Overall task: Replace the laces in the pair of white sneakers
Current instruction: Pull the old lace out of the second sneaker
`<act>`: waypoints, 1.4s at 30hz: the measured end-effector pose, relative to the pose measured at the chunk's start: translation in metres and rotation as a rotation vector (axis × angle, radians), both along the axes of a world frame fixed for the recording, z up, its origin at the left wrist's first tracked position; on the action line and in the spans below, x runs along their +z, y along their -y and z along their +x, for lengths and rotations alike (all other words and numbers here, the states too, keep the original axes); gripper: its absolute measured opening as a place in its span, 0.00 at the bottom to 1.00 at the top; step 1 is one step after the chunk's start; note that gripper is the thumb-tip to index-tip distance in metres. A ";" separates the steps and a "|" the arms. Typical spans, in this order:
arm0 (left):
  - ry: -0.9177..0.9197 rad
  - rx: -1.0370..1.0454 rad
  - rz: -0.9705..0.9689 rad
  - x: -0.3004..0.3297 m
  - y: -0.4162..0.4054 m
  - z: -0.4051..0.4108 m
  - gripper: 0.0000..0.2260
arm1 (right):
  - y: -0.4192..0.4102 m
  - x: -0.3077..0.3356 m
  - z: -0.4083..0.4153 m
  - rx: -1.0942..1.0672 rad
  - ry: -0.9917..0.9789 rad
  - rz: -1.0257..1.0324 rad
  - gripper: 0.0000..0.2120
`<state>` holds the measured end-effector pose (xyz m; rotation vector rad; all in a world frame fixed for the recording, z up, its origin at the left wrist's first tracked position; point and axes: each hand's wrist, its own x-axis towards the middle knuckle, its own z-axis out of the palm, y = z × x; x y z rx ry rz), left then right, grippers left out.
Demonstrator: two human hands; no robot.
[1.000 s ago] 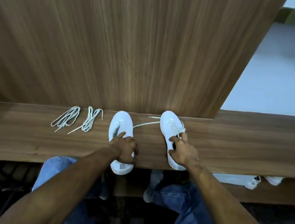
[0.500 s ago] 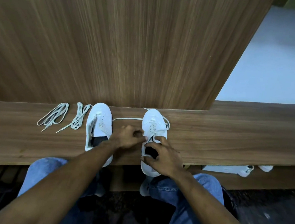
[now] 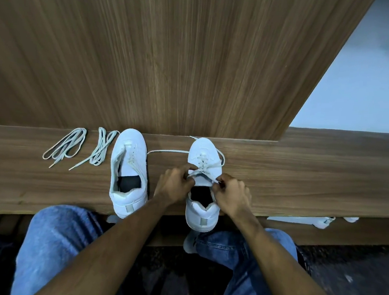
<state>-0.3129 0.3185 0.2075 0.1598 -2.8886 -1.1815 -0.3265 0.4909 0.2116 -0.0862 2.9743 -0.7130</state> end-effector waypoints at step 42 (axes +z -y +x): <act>0.232 0.122 -0.190 0.024 0.002 -0.032 0.17 | 0.002 0.011 0.001 0.076 0.045 0.135 0.13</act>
